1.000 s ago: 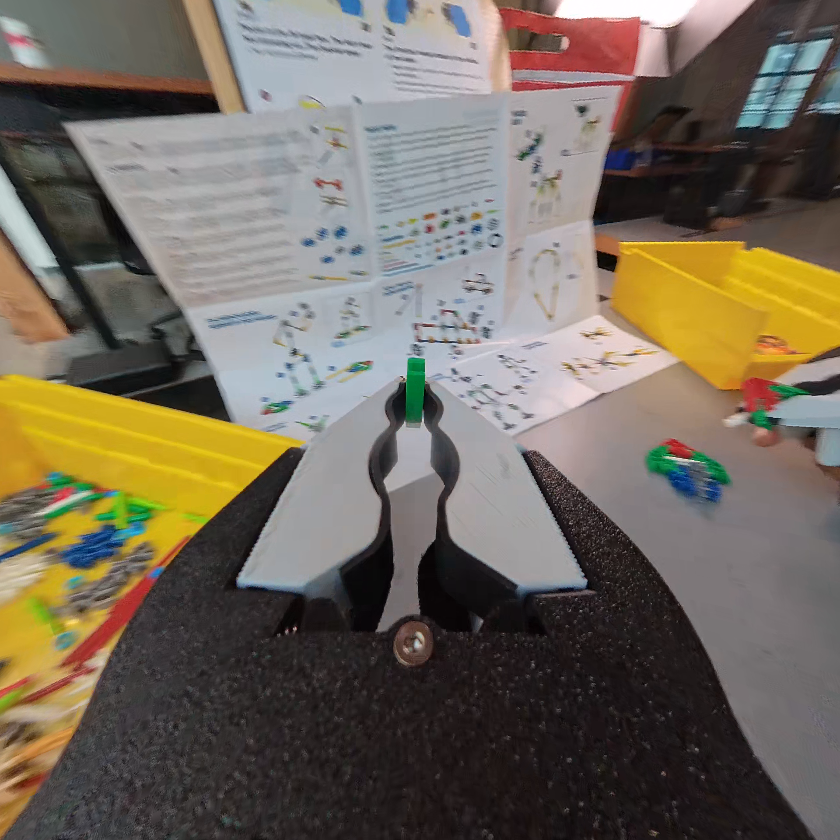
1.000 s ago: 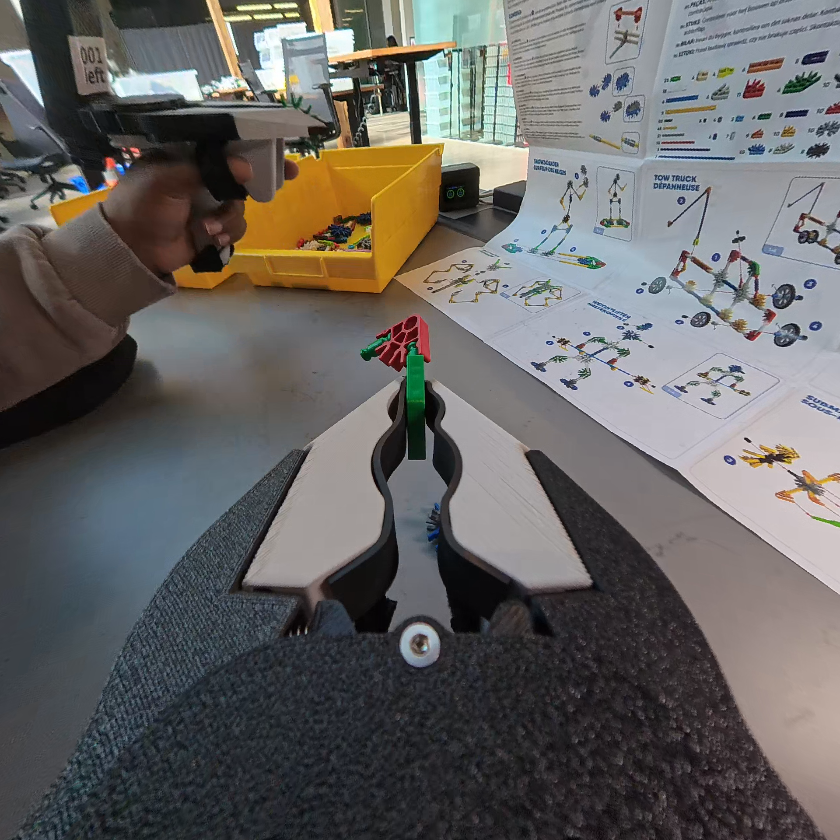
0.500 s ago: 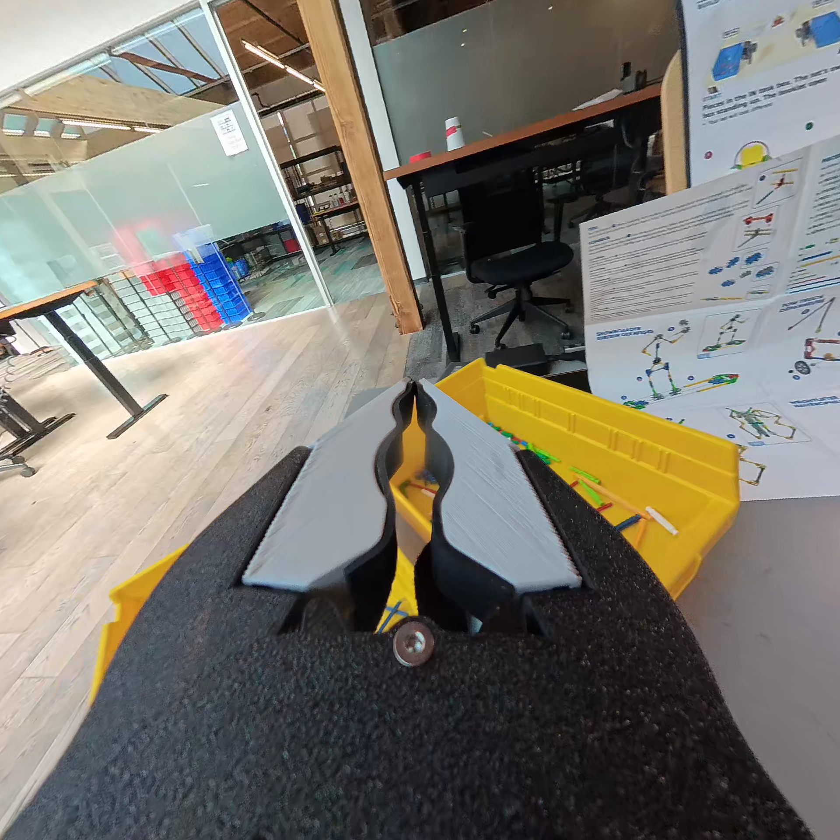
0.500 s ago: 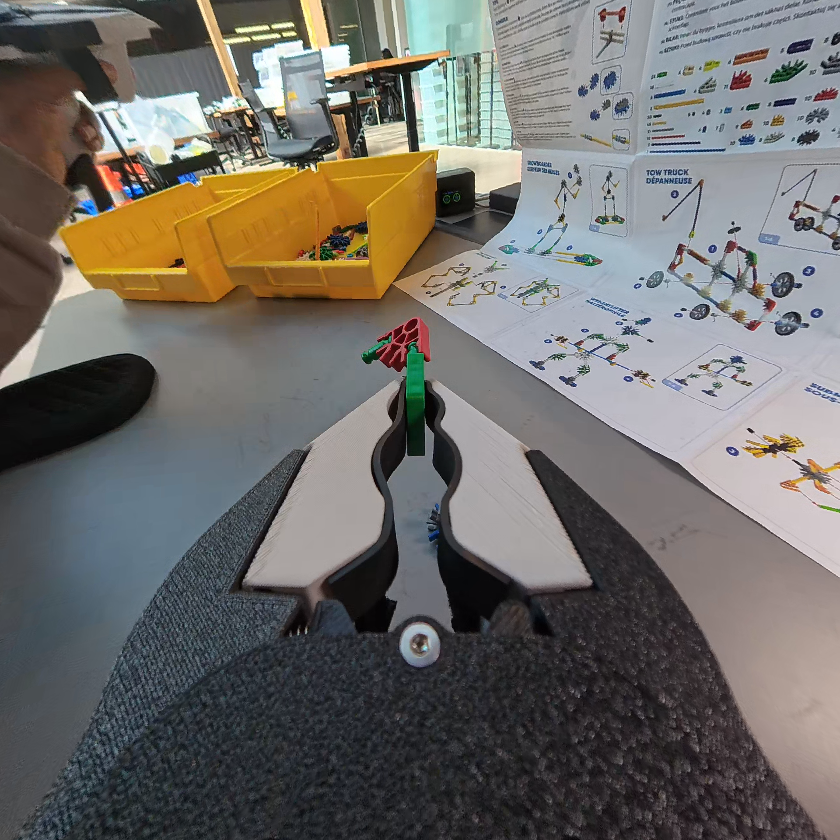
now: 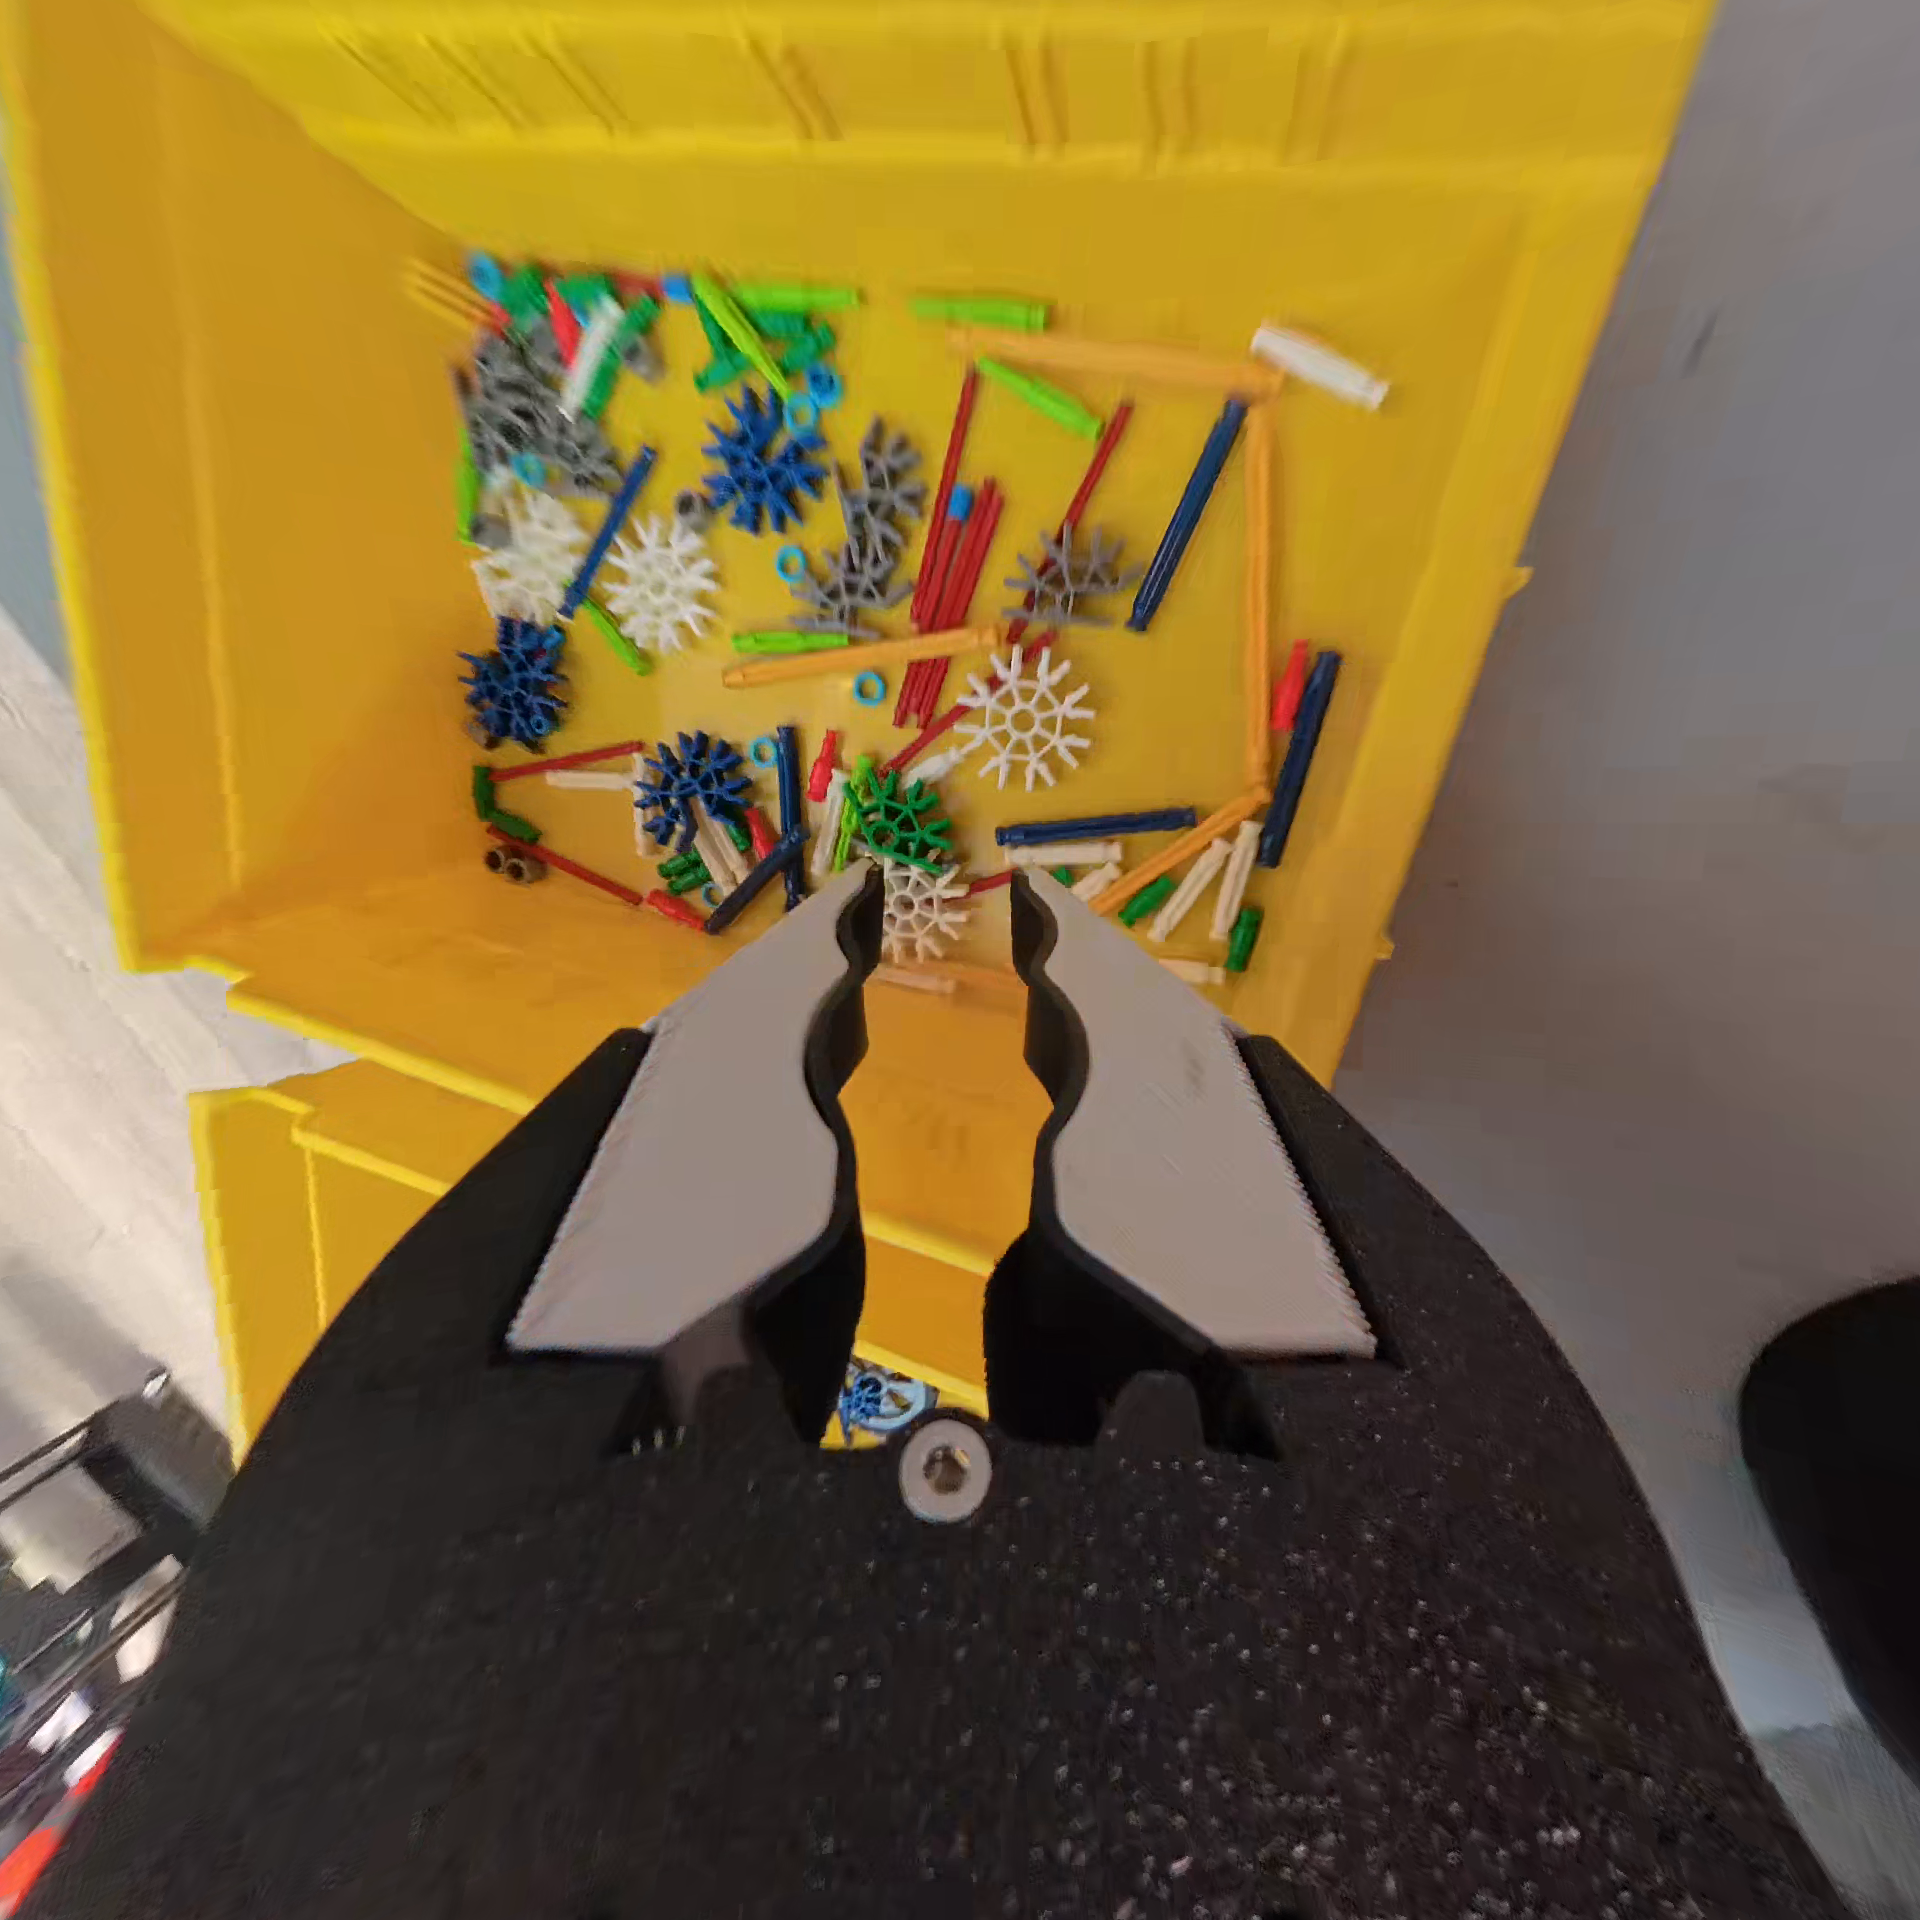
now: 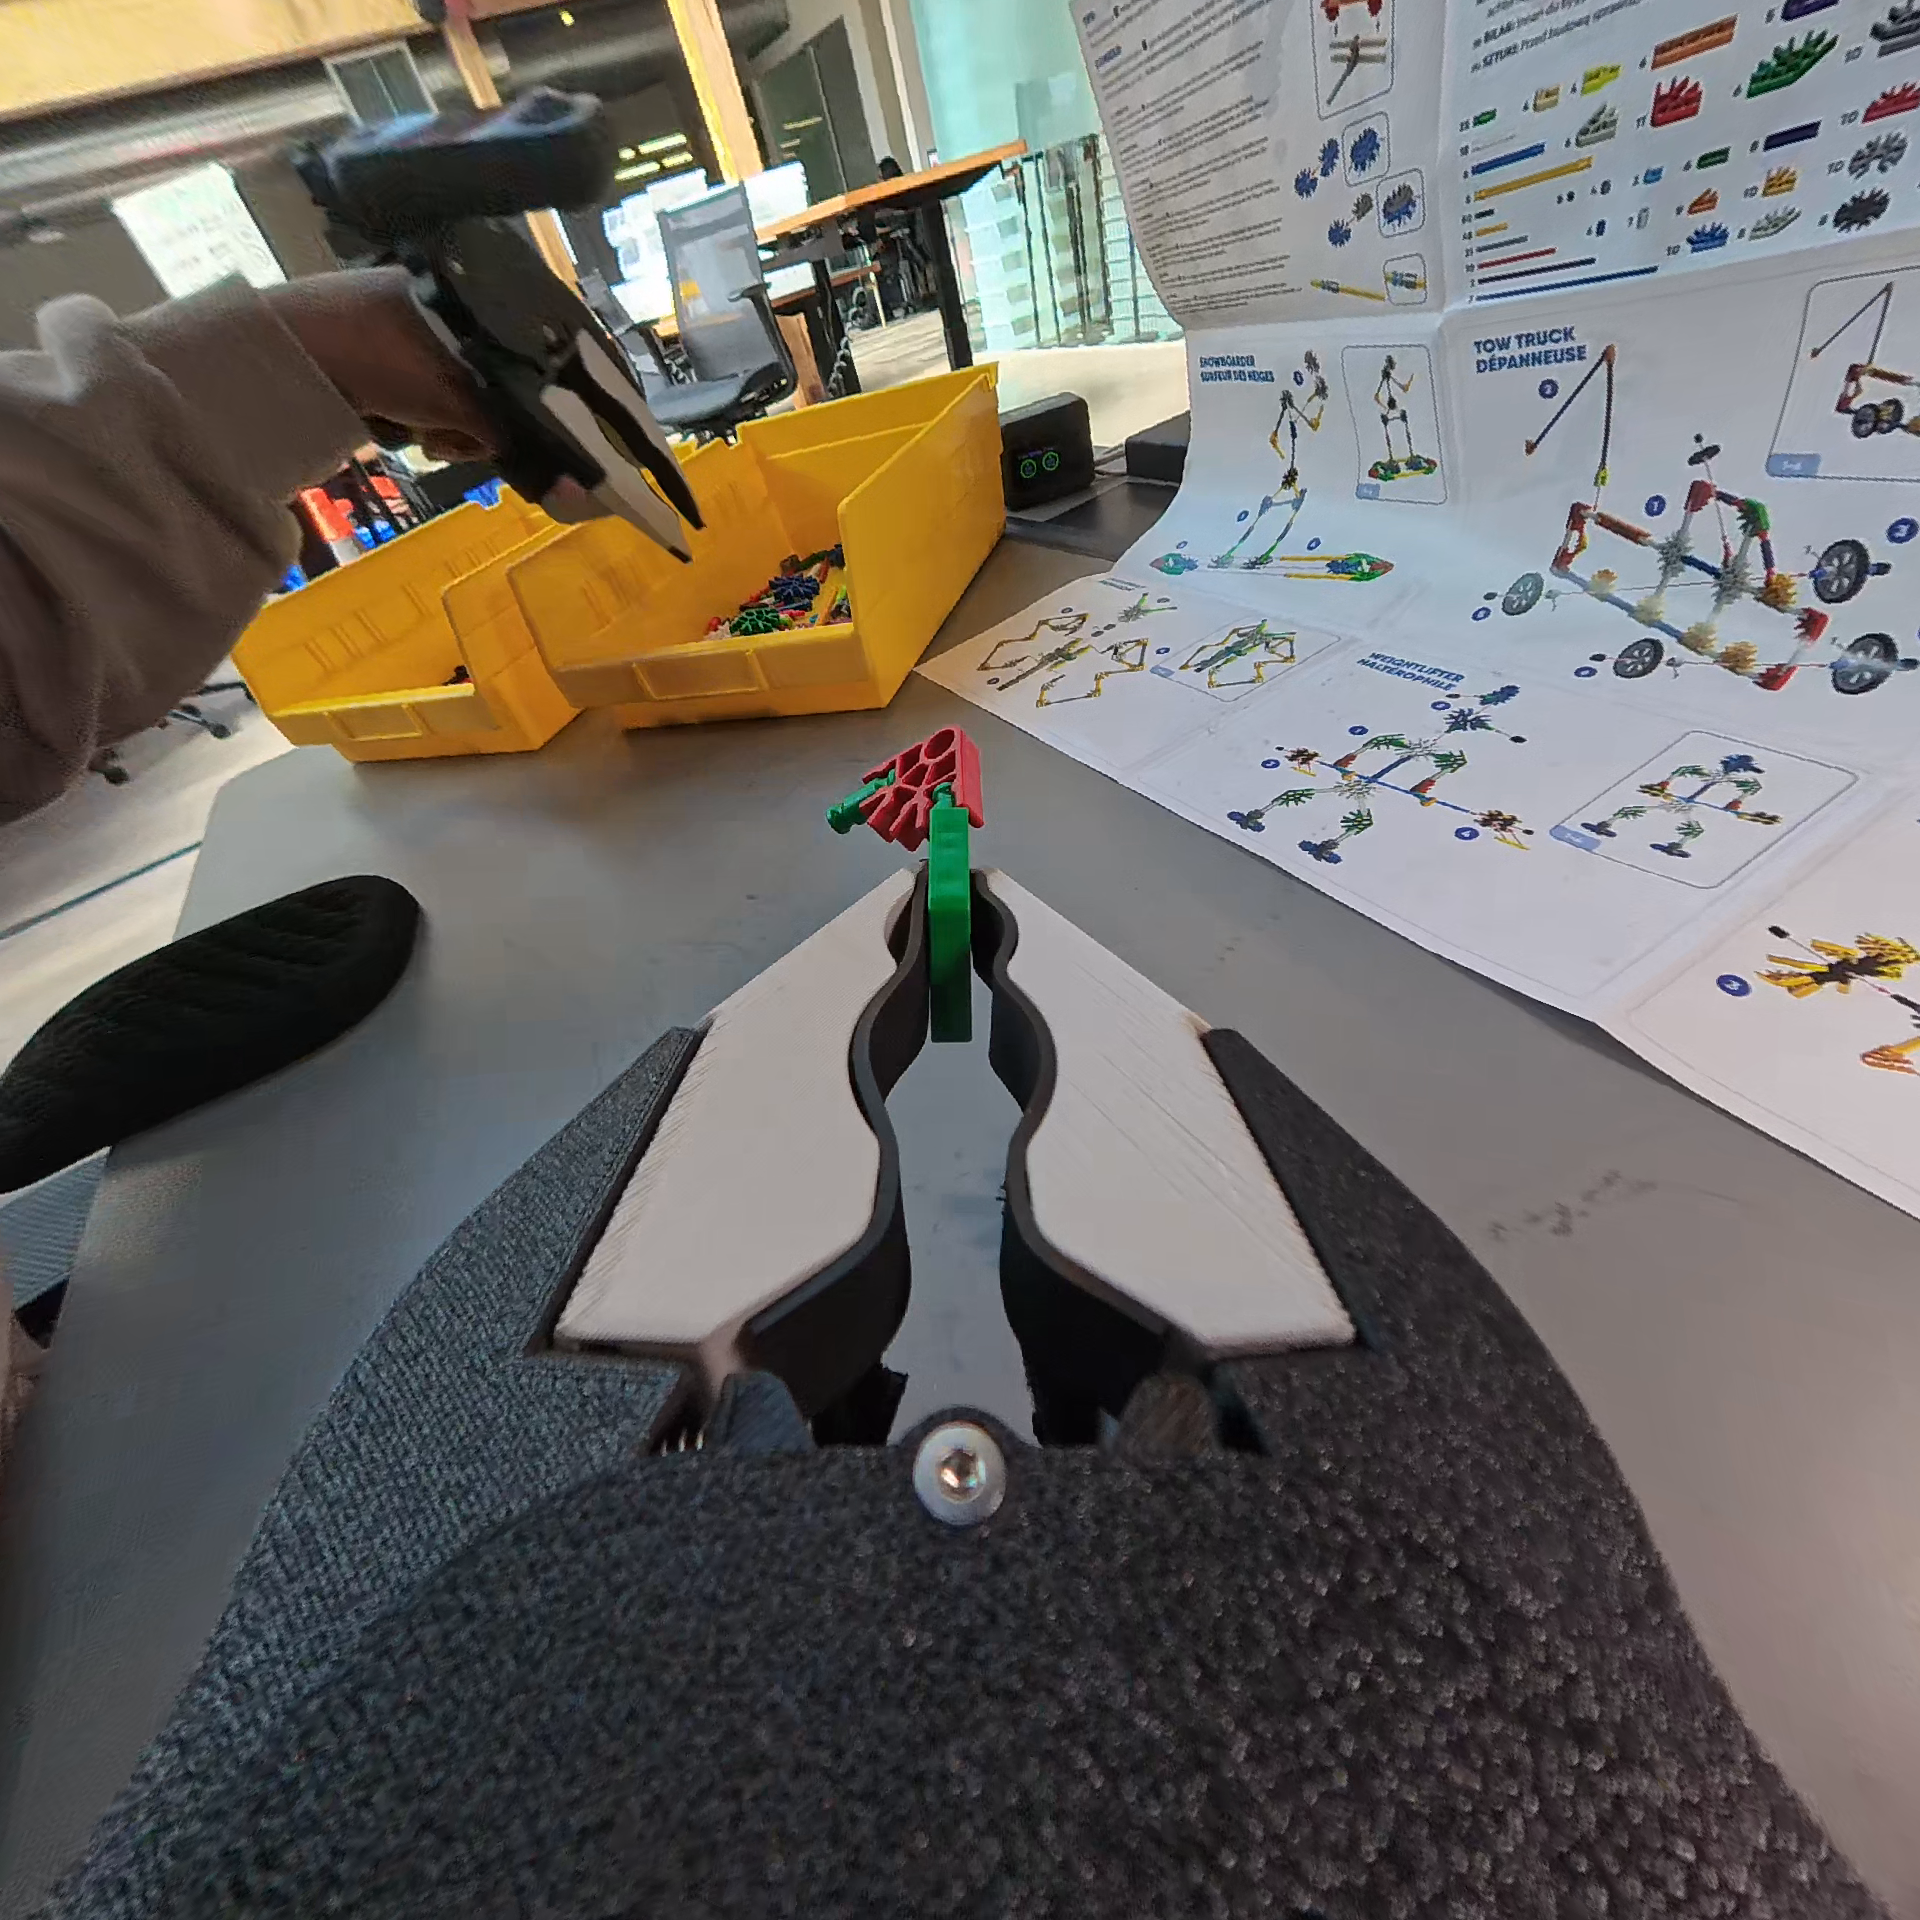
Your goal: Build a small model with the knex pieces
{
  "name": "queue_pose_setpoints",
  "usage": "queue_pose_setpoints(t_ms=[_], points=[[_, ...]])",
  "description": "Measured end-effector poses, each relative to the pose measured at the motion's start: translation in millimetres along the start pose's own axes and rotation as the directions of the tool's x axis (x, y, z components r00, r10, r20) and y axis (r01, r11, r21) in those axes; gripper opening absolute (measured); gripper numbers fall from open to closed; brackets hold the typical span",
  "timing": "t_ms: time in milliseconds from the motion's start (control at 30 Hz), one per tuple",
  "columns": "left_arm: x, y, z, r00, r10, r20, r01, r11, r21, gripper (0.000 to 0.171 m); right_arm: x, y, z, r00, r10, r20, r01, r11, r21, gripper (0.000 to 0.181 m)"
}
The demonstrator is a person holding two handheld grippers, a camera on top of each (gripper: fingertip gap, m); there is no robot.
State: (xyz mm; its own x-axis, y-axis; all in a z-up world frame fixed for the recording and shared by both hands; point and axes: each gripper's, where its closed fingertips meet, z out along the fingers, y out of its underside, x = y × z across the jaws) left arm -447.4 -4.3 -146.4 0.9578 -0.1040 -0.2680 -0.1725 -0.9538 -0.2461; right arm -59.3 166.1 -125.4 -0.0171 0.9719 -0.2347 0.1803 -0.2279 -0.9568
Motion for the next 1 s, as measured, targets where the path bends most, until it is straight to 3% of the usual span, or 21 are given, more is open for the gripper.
queue_pose_setpoints(t_ms=[67,133,300,400,533,700,867,1000], points=[[-5.5,11.7,29.2,0.999,0.024,-0.045,-0.032,0.983,-0.182,0.030,0.2,0.4,-0.1,1.000,0.008,0.004,-0.008,1.000,-0.002,0.005],[-10.0,20.2,49.1,0.997,0.039,-0.066,-0.057,0.953,-0.297,0.037,-0.6,0.8,0.0,1.000,0.007,0.007,-0.007,1.000,-0.005,0.005],[-13.1,24.7,73.6,0.995,0.057,-0.079,-0.084,0.916,-0.393,0.033,-1.9,1.5,-0.1,1.000,0.003,0.014,-0.003,1.000,-0.009,0.005],[-15.1,21.5,71.9,0.994,0.059,-0.096,-0.092,0.917,-0.388,0.026,0.2,0.7,-0.9,1.000,0.020,0.014,-0.020,1.000,-0.002,0.005],[-24.7,5.0,42.1,0.993,0.033,-0.110,-0.064,0.955,-0.290,0.025,2.8,-0.1,-1.7,0.999,0.041,0.016,-0.042,0.999,0.004,0.005],[-50.2,-11.1,-23.6,0.996,-0.025,-0.083,0.015,0.993,-0.118,0.025,2.2,0.5,-1.3,0.999,0.041,0.018,-0.041,0.999,-0.001,0.005],[-79.3,4.7,-84.5,0.997,-0.074,-0.009,0.074,0.997,-0.039,0.025,2.5,0.6,-1.5,0.999,0.045,0.019,-0.045,0.999,-0.001,0.005],[-92.0,29.9,-113.7,0.993,-0.115,0.037,0.116,0.993,-0.022,0.025,2.9,0.5,-1.6,0.999,0.046,0.018,-0.046,0.999,-0.001,0.005]])
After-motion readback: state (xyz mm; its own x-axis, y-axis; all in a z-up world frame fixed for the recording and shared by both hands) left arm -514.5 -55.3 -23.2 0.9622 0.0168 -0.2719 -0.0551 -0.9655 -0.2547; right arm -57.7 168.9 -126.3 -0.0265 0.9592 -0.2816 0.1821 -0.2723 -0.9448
